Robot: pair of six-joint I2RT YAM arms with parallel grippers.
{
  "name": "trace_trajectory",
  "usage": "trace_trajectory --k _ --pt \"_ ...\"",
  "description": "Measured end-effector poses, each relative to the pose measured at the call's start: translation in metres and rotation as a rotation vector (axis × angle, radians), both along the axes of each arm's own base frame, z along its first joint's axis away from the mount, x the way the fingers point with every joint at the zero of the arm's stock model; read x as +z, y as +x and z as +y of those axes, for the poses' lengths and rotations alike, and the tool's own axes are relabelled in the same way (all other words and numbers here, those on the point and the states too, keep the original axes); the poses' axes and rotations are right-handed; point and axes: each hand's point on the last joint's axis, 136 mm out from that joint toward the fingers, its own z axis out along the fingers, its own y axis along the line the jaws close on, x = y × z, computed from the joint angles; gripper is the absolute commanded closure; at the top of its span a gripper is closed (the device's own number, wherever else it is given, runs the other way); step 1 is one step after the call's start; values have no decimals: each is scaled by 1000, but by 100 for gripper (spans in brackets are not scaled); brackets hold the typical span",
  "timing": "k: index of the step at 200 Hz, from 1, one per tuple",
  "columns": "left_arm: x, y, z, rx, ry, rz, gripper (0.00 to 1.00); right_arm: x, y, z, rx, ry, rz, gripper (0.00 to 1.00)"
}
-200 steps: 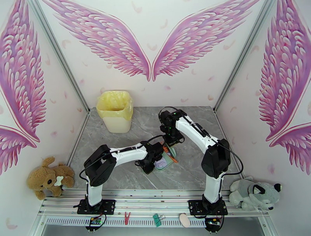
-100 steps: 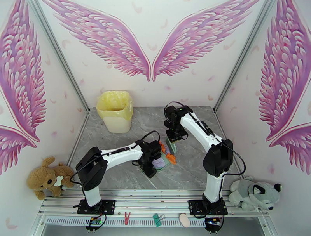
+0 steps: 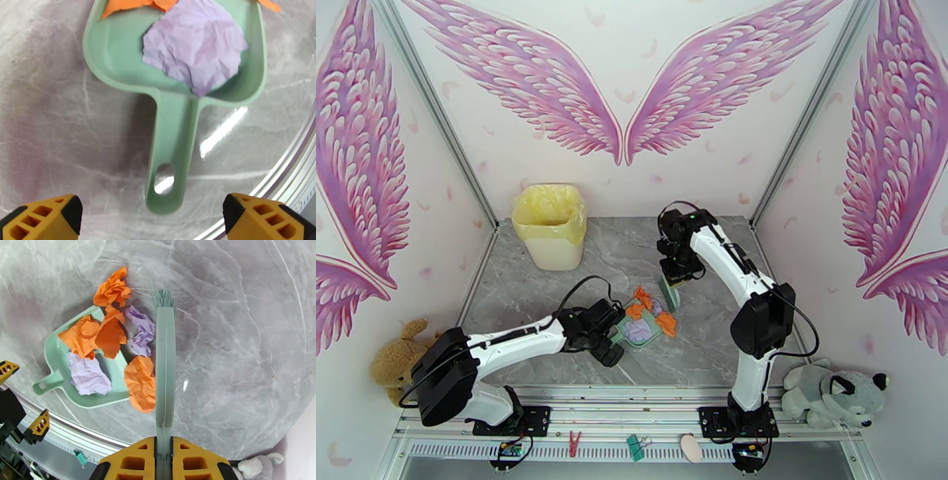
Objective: Sweep away the paper scraps from the table
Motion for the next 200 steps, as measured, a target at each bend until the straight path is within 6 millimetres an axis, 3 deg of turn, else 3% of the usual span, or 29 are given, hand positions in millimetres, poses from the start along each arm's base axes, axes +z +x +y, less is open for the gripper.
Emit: trace_trajectory --k 31,56,66,116,143,200 --pt "-19 5 -2 14 -17 -37 6 3 -2 -10 -30 7 23 100" --pt "-40 11 -2 15 -2 -63 29 5 -4 -13 -47 23 41 100" --pt "-38 15 -8 2 -22 -86 34 5 -6 -13 -51 29 51 100" --pt "-38 25 -19 -13 -55 -143 36 5 -11 -15 -60 36 78 100" --pt "-38 27 -23 -16 -76 -166 43 5 -11 -16 -60 34 81 100" --pt "-38 24 -17 -21 -92 -196 57 6 -11 -15 -68 38 81 100"
